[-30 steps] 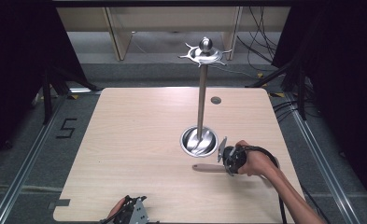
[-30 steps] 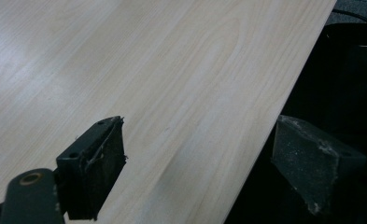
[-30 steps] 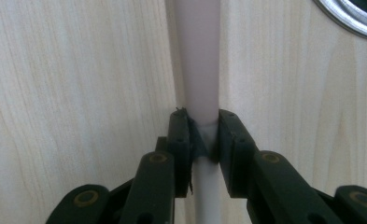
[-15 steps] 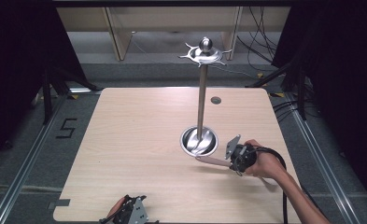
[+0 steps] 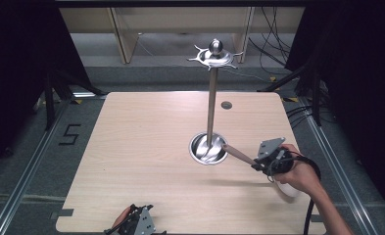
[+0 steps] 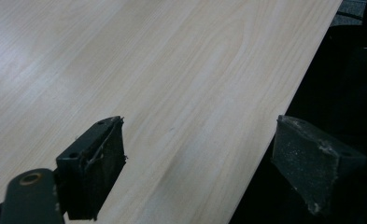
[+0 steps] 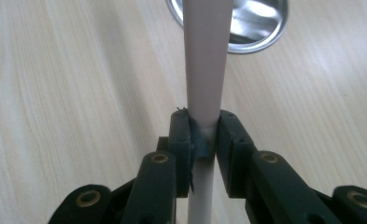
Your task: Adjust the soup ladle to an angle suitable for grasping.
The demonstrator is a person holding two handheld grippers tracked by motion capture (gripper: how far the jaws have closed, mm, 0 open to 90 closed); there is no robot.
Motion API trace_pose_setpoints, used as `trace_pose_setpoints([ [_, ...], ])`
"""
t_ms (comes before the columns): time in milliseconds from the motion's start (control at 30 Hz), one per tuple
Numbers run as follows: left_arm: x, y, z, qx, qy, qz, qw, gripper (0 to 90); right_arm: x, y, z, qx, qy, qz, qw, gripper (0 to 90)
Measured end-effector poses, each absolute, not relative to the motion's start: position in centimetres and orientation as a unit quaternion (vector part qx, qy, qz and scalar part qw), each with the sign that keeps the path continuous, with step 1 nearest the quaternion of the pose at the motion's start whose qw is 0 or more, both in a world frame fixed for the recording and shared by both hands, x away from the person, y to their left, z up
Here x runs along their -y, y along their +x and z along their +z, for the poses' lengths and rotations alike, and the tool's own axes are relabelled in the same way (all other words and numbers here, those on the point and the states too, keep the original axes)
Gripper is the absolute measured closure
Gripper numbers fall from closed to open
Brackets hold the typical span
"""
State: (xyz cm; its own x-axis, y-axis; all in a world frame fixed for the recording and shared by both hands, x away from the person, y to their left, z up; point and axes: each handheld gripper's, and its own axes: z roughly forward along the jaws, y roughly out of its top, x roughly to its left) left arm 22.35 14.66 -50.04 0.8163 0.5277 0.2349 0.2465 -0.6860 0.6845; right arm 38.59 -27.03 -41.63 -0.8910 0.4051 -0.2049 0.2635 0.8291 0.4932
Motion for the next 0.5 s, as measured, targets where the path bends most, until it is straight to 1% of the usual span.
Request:
trace_pose_setpoints([
  [67, -14.6, 22.3, -50.0, -0.217, 0.893, 0.212, 0.332, 16.3, 27.7, 38.2, -41.1, -0.939, 0.191, 0.241, 0.153, 77.8],
  [100, -14.6, 22.3, -50.1, -0.217, 0.893, 0.210, 0.333, 16.3, 28.1, 38.2, -40.9, -0.940, 0.180, 0.244, 0.153, 77.8],
  [133, -14.6, 22.3, -50.0, -0.216, 0.893, 0.213, 0.332, 16.3, 28.7, 37.8, -40.7, -0.930, 0.200, 0.260, 0.164, 77.8],
  [167, -14.6, 22.3, -50.0, -0.216, 0.893, 0.213, 0.332, 16.3, 28.7, 37.8, -40.7, -0.930, 0.200, 0.260, 0.164, 77.8],
  [200, -14.6, 22.3, -50.0, -0.216, 0.893, 0.214, 0.332, 16.3, 29.4, 37.5, -40.6, -0.920, 0.205, 0.282, 0.180, 77.8],
  [367, -14.6, 22.3, -50.1, -0.216, 0.893, 0.212, 0.332, 16.3, 30.8, 36.7, -40.1, -0.904, 0.219, 0.309, 0.199, 77.8],
  [500, -14.5, 22.3, -50.1, -0.217, 0.893, 0.207, 0.336, 16.3, 31.9, 36.1, -39.5, -0.896, 0.221, 0.329, 0.202, 77.8],
])
